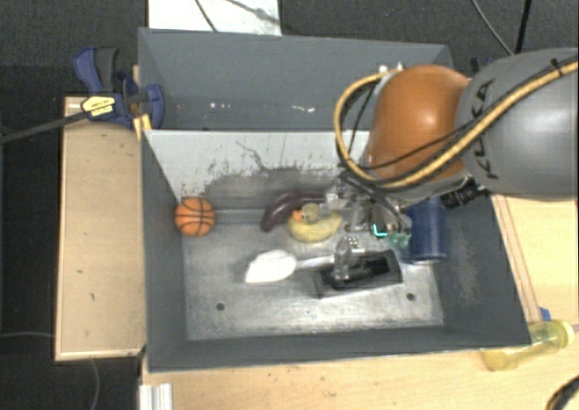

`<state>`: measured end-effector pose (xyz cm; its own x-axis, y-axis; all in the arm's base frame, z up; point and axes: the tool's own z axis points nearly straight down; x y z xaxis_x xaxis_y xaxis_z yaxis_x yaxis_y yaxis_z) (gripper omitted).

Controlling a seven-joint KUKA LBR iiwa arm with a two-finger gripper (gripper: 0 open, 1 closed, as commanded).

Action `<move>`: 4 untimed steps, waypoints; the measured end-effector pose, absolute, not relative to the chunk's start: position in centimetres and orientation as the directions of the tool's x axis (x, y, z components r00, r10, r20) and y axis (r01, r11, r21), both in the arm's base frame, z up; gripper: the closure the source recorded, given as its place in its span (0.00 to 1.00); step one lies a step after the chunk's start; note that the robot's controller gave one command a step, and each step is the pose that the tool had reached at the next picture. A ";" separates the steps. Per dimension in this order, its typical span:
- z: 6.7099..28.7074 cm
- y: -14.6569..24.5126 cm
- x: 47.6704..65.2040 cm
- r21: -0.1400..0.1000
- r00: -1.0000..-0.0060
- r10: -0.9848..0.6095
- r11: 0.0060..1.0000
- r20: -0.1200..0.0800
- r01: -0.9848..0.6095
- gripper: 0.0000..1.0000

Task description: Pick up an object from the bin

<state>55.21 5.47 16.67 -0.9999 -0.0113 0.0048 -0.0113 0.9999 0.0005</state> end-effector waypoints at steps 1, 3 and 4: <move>17.1 5.5 55.4 0.001 -1.000 -0.010 1.000 -0.003 -0.010 0.00; 9.1 2.8 53.6 -0.003 -0.984 -0.180 0.984 0.002 -0.180 1.00; 9.4 2.9 53.6 -0.006 -0.983 -0.182 0.983 -0.001 -0.182 1.00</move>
Offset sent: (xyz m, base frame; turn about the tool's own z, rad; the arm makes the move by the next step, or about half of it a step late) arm -0.0242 -0.0252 -0.0967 -0.1734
